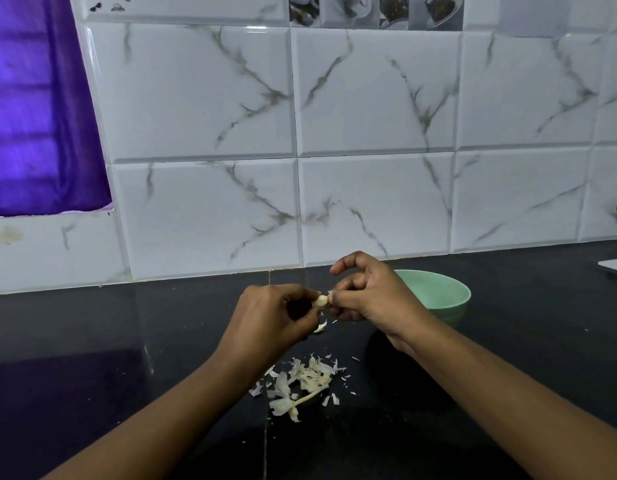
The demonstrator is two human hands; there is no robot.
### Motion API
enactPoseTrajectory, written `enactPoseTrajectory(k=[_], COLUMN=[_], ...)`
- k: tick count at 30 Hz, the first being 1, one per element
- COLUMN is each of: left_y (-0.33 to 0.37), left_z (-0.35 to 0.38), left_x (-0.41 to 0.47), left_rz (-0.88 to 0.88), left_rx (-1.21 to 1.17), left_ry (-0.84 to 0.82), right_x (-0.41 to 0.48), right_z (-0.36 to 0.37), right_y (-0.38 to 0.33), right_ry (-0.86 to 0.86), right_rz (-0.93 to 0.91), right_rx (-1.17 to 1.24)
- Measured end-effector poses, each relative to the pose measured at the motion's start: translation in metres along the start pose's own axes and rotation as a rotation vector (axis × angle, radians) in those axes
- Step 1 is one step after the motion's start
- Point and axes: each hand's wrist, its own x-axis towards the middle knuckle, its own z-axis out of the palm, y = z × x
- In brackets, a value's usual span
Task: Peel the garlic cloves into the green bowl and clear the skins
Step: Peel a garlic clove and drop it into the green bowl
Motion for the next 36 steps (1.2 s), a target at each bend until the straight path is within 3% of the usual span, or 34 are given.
enactPoseTrajectory(k=[6, 12, 17, 27, 36], left_y=[0.001, 0.0, -0.005, -0.01, -0.01], left_z=[0.0, 0.003, 0.006, 0.002, -0.001], left_x=[0.002, 0.004, 0.006, 0.007, 0.008], left_rz=[-0.137, -0.429, -0.56, -0.592, -0.567], left_rx=[-0.196, -0.697, -0.925, -0.885, -0.82], left_ry=[-0.034, -0.174, -0.15, -0.172, -0.207], right_x=[0.0, 0.002, 0.005, -0.001, -0.001], right_z=[0.001, -0.002, -0.005, -0.011, -0.007], right_y=[-0.001, 0.001, 0.002, -0.008, -0.005], right_ry=[-0.018, -0.025, -0.014, -0.179, -0.073], right_rz=[0.046, 0.094, 0.098, 0.08, -0.11], right_rx=[0.099, 0.09, 0.019, -0.231, -0.334])
